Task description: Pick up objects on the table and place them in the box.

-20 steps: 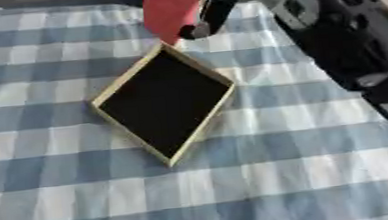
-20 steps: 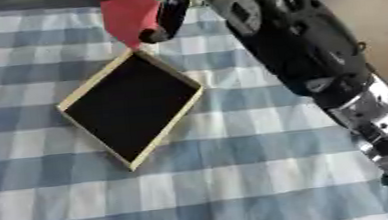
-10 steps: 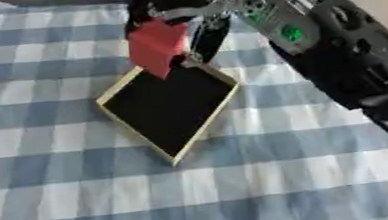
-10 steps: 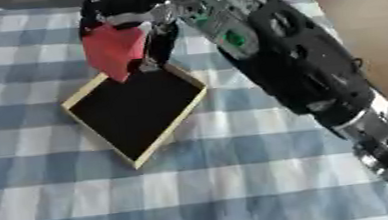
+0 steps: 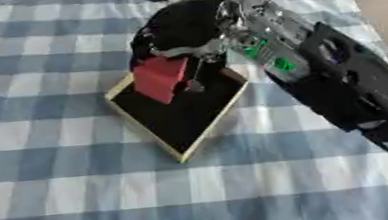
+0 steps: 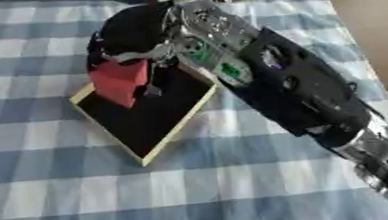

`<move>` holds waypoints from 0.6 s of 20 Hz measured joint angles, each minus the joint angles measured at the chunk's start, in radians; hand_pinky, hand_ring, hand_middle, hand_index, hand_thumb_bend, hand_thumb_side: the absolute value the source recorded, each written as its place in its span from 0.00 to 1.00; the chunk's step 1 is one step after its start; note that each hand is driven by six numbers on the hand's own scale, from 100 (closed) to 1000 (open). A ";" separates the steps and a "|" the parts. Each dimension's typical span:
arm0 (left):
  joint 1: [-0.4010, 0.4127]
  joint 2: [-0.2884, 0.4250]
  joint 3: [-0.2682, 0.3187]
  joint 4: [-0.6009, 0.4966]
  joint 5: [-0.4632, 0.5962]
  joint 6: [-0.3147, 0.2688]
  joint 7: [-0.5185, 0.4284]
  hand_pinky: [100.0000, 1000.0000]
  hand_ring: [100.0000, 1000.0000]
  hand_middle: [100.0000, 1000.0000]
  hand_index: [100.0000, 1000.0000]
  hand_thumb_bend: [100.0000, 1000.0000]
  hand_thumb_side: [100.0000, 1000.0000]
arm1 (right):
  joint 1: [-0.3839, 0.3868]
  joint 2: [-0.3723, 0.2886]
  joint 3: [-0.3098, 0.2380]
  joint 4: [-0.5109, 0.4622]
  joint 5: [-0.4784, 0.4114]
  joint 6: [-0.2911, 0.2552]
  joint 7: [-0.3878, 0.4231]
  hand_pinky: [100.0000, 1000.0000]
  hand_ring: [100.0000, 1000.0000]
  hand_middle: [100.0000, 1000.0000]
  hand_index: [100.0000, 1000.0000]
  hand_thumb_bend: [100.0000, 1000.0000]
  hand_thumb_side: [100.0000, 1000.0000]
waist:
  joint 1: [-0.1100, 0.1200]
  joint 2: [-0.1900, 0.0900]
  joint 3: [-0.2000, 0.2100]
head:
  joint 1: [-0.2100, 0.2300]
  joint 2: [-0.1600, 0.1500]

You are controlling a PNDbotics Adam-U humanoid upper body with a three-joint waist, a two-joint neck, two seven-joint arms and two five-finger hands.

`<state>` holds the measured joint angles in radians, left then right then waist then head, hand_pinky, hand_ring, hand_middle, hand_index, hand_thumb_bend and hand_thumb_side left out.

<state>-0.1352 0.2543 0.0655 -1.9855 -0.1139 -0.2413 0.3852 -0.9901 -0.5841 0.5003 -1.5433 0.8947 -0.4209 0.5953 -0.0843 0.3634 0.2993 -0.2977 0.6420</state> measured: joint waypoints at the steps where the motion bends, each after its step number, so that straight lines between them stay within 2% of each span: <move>1: 0.000 0.000 0.000 0.000 0.000 0.001 -0.001 0.66 0.59 0.53 0.60 0.00 0.72 | 0.005 0.004 0.002 0.013 0.011 -0.006 -0.007 0.71 0.62 0.58 0.69 0.01 0.00 | -0.001 0.001 0.002 | 0.000 0.000; 9: -0.006 -0.003 -0.005 0.000 0.000 0.005 -0.005 0.66 0.59 0.53 0.59 0.00 0.72 | 0.039 0.034 -0.007 0.082 0.059 -0.006 -0.071 0.71 0.63 0.59 0.70 0.00 0.00 | -0.005 0.014 0.005 | -0.002 -0.003; 12: -0.006 -0.010 -0.006 0.000 0.000 0.005 -0.006 0.66 0.59 0.53 0.59 0.00 0.73 | 0.043 0.043 -0.008 0.090 0.062 -0.010 -0.077 0.76 0.68 0.66 0.73 0.00 0.00 | -0.007 0.015 0.009 | -0.003 -0.008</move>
<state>-0.1413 0.2444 0.0599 -1.9855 -0.1139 -0.2359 0.3796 -0.9468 -0.5414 0.4921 -1.4535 0.9569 -0.4314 0.5182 -0.0918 0.3783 0.3082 -0.3005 0.6344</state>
